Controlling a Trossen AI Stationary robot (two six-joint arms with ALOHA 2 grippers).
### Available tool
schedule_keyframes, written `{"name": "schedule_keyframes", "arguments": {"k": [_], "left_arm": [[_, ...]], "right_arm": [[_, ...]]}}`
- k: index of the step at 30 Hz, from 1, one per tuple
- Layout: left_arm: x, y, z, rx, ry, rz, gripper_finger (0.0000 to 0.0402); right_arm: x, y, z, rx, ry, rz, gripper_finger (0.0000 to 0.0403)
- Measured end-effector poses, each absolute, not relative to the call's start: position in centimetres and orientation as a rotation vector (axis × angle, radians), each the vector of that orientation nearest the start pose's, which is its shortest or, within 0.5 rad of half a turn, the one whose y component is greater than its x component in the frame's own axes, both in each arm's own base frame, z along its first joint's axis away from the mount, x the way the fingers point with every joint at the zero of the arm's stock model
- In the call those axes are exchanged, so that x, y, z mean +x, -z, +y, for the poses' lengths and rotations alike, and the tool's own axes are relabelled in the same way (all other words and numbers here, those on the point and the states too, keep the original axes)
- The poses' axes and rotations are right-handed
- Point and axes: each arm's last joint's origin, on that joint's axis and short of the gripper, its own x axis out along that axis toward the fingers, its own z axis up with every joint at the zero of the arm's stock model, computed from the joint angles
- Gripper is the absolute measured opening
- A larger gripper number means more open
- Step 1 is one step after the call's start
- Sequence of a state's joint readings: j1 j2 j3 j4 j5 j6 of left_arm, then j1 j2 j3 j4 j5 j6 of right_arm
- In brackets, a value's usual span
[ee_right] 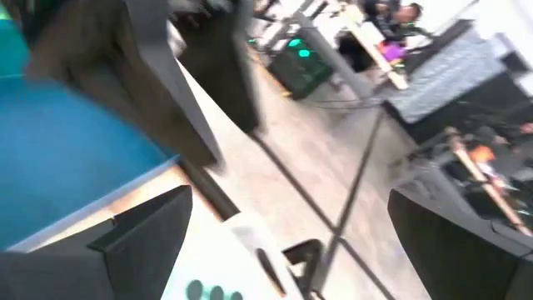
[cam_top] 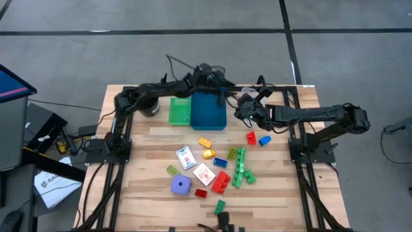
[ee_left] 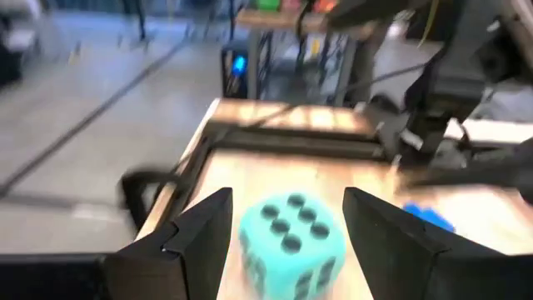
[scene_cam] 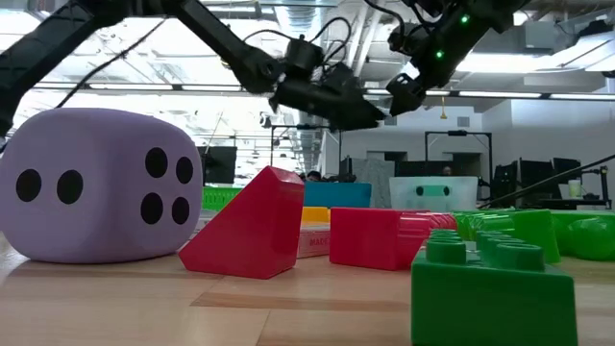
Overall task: Pick & Place Toys
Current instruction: Put the small stud light green game piece into the blue bin
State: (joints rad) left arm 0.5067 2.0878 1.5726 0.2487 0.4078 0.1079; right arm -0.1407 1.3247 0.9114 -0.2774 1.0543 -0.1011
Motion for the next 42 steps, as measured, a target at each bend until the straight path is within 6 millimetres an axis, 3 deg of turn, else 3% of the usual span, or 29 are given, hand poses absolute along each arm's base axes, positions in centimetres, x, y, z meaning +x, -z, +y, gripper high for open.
{"name": "schedule_keyframes", "arguments": {"k": [3, 6, 10, 13, 16, 20, 26, 33, 37, 42], "left_arm": [[40.3, -26.9, 22.7, 0.013, -0.098, 0.334, 0.0223], [38.0, -29.9, 21.5, 0.045, -0.078, 0.382, 0.0223], [34.0, -32.9, 18.1, 0.103, -0.061, 0.310, 0.0223], [30.0, -33.6, 15.1, 0.127, -0.052, 0.235, 0.0223], [25.7, -32.7, 11.8, 0.114, -0.041, 0.109, 0.0223], [20.4, -29.5, 7.4, 0.052, -0.010, -0.057, 0.0223], [15.2, -23.9, 3.8, -0.100, -0.068, -0.224, 0.0223], [13.1, -21.0, 3.0, -0.180, -0.133, -0.274, 0.0223], [13.3, -20.7, 3.0, -0.211, -0.136, -0.256, 0.0223], [13.6, -20.4, 3.0, -0.242, -0.135, -0.231, 0.0223]], "right_arm": [[26.1, -26.5, -5.9, -0.404, 1.172, 0.687, 0.0399], [26.1, -26.5, -5.5, -0.380, 1.179, 0.657, 0.0399], [26.3, -26.5, -4.5, -0.350, 1.155, 0.622, 0.0399], [26.4, -26.5, -3.6, -0.334, 1.131, 0.598, 0.0399], [26.6, -26.5, -2.4, -0.328, 1.091, 0.576, 0.0399], [26.7, -26.4, -0.4, -0.317, 1.024, 0.544, 0.0399], [26.6, -26.3, 2.7, -0.308, 0.923, 0.505, 0.0399], [25.7, -25.2, 4.1, -0.268, 0.853, 0.553, 0.0399], [24.4, -22.0, 4.4, -0.268, 0.722, 0.659, 0.0399], [22.9, -18.5, 4.6, -0.172, 0.523, 0.637, 0.0399]]}}
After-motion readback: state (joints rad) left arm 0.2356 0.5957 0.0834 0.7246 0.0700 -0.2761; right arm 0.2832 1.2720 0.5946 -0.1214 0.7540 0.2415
